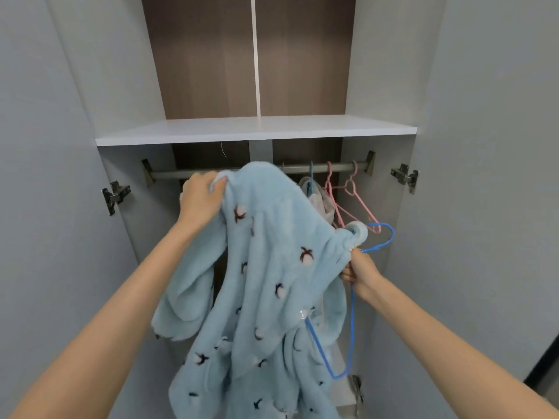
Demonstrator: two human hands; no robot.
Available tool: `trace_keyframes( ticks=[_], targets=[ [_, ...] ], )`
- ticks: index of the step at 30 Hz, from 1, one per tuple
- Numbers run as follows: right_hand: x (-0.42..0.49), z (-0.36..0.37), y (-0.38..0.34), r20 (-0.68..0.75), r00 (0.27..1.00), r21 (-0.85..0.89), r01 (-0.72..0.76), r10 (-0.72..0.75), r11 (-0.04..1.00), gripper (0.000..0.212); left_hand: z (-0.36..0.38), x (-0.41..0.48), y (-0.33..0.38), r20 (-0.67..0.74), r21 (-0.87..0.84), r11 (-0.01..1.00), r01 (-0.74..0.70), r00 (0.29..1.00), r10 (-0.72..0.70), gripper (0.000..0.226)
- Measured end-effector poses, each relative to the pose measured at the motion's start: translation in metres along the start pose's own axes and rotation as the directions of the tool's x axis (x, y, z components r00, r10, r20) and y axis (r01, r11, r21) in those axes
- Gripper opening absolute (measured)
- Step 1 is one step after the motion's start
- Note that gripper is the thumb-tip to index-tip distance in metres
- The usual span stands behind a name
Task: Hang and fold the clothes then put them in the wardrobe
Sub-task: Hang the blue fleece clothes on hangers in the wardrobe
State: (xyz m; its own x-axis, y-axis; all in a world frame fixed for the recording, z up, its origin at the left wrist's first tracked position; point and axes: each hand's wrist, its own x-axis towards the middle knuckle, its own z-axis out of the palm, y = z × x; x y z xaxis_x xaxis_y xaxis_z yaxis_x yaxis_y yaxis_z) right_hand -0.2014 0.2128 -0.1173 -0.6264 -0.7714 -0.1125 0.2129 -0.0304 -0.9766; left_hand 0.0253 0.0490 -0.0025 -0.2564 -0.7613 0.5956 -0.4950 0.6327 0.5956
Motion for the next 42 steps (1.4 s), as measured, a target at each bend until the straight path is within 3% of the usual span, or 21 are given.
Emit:
trace_keyframes(
  ticks=[2,3,5,6,7,9,10,12,15,18,21,23,25,28,30,32,35,39,42],
  targets=[
    [-0.001,0.009,-0.012,-0.026,0.997,-0.078,0.065,-0.068,0.995,0.037,0.001,-0.003,0.004,-0.034,0.008,0.997,0.075,0.997,-0.074,0.030],
    [-0.003,0.015,-0.017,-0.023,0.994,-0.122,0.103,-0.106,0.987,0.037,0.002,-0.009,0.010,-0.066,-0.036,0.998,0.044,0.997,-0.046,0.038],
    [-0.006,0.027,-0.025,0.014,0.988,-0.178,0.153,-0.153,0.972,0.037,0.006,-0.021,0.023,-0.057,0.023,0.975,-0.220,0.974,0.221,0.042],
    [-0.008,0.033,-0.026,0.043,0.986,-0.193,0.166,-0.161,0.967,0.037,0.009,-0.027,0.026,0.072,0.128,0.910,-0.393,0.919,0.387,0.038],
    [-0.011,0.039,-0.027,0.076,0.984,-0.197,0.176,-0.164,0.964,0.037,0.013,-0.033,0.027,0.267,0.220,0.822,-0.525,0.843,0.467,0.037],
    [-0.015,0.046,-0.027,0.129,0.979,-0.188,0.178,-0.155,0.966,0.037,0.021,-0.045,0.025,0.581,0.360,0.674,-0.645,0.720,0.379,0.044],
    [-0.016,0.048,-0.026,0.146,0.978,-0.178,0.172,-0.147,0.969,0.037,0.025,-0.049,0.020,0.602,0.406,0.624,-0.668,0.709,0.367,0.043],
    [-0.018,0.050,-0.025,0.172,0.973,-0.173,0.184,-0.154,0.968,0.037,0.026,-0.055,0.014,0.520,0.433,0.573,-0.696,0.712,0.472,0.035],
    [-0.021,0.051,-0.032,0.178,0.952,-0.255,0.291,-0.251,0.922,0.037,0.025,-0.058,0.006,0.368,0.361,0.657,-0.662,0.748,0.552,0.027],
    [-0.022,0.052,-0.038,0.148,0.905,-0.359,0.425,-0.399,0.831,0.040,0.022,-0.060,0.002,0.314,0.284,0.768,-0.575,0.812,0.492,0.024],
    [-0.024,0.055,-0.021,-0.007,0.827,-0.442,0.502,-0.563,0.743,0.018,0.019,-0.062,0.000,0.228,0.281,0.827,-0.487,0.871,0.436,0.023],
    [-0.027,0.053,-0.001,-0.197,0.742,-0.491,0.492,-0.641,0.719,0.026,0.014,-0.061,-0.002,0.174,0.278,0.873,-0.401,0.914,0.365,0.022],
    [-0.030,0.046,0.019,-0.169,0.722,-0.437,0.556,-0.671,0.707,0.034,0.008,-0.059,-0.007,0.156,0.238,0.909,-0.342,0.937,0.312,0.022],
    [-0.029,0.037,0.049,0.202,0.834,-0.588,0.522,-0.513,0.617,0.035,0.001,-0.059,-0.008,0.124,0.193,0.932,-0.305,0.950,0.286,0.021],
    [-0.030,0.038,0.060,0.387,0.895,-0.657,0.436,-0.221,0.615,0.006,-0.002,-0.058,-0.005,0.124,0.161,0.942,-0.295,0.953,0.277,0.021],
    [-0.028,0.045,0.063,0.525,0.850,-0.641,0.426,-0.039,0.639,0.047,-0.003,-0.059,-0.001,0.130,0.092,0.958,-0.270,0.958,0.257,0.019],
    [-0.028,0.056,0.063,0.608,0.780,-0.706,0.447,0.147,0.549,0.059,-0.012,-0.061,0.002,0.108,-0.030,0.977,-0.211,0.971,0.213,0.019],
    [-0.025,0.050,0.077,0.534,0.733,-0.836,0.533,0.422,0.131,0.052,-0.027,-0.062,-0.005,0.081,-0.088,0.985,-0.148,0.984,0.156,0.019],
    [-0.017,0.039,0.077,0.423,0.830,-0.850,0.502,0.364,-0.158,0.048,-0.032,-0.065,-0.014,0.077,-0.080,0.986,-0.146,0.985,0.153,0.021]
  ],
)
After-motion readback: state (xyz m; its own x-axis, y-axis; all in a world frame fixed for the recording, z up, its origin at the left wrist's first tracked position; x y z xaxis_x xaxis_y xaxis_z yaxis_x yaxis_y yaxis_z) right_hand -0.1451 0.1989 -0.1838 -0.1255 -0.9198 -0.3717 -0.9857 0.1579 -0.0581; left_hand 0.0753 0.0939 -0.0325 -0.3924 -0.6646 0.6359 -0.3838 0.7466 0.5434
